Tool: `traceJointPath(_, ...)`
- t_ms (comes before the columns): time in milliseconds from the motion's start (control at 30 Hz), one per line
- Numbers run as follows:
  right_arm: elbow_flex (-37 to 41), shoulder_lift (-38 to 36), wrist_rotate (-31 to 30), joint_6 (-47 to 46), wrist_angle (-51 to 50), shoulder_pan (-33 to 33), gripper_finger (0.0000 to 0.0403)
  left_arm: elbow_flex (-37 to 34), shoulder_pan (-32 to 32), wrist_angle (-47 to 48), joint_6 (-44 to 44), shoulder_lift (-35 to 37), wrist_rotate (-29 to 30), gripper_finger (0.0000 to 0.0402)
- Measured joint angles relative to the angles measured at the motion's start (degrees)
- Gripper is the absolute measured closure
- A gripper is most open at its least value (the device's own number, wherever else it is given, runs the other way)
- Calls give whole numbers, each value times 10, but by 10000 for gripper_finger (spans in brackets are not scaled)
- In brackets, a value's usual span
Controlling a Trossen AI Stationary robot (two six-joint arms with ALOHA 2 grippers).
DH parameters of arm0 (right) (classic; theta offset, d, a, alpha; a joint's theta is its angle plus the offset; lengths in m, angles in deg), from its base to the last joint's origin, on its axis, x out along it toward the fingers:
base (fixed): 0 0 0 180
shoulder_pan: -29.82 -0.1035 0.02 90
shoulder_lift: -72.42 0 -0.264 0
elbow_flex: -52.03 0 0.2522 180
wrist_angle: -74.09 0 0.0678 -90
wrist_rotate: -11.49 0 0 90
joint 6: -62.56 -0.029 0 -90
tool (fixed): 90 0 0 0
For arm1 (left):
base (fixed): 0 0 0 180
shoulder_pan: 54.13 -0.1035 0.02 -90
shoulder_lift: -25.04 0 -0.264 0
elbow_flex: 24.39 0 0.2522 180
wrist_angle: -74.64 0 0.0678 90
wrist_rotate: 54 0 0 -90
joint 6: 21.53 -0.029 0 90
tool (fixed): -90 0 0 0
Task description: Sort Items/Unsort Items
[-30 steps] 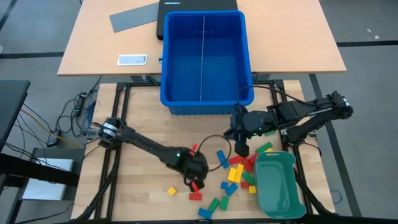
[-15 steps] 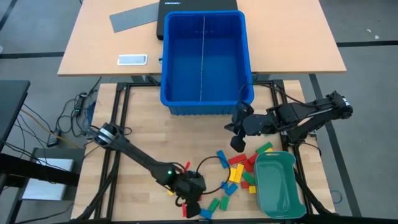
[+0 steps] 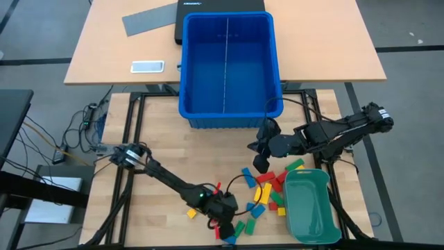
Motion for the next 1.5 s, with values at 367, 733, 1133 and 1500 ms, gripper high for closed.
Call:
traceJointPath(367,0,0,-212,-132,-77,-13,403,0,-90,-15,-63,10,36,401)
traceJointPath(733,0,-9,-179,-80,-78,4,403,0,-162,-85,-97,72,175,401)
traceJointPath(1133,45,-105,-99,67,-7,62,403,0,-239,-39,-200,172,179,401)
traceJointPath(1500,177,-195,-43,137,154,85,403,-50,-297,-230,-301,202,-24,401)
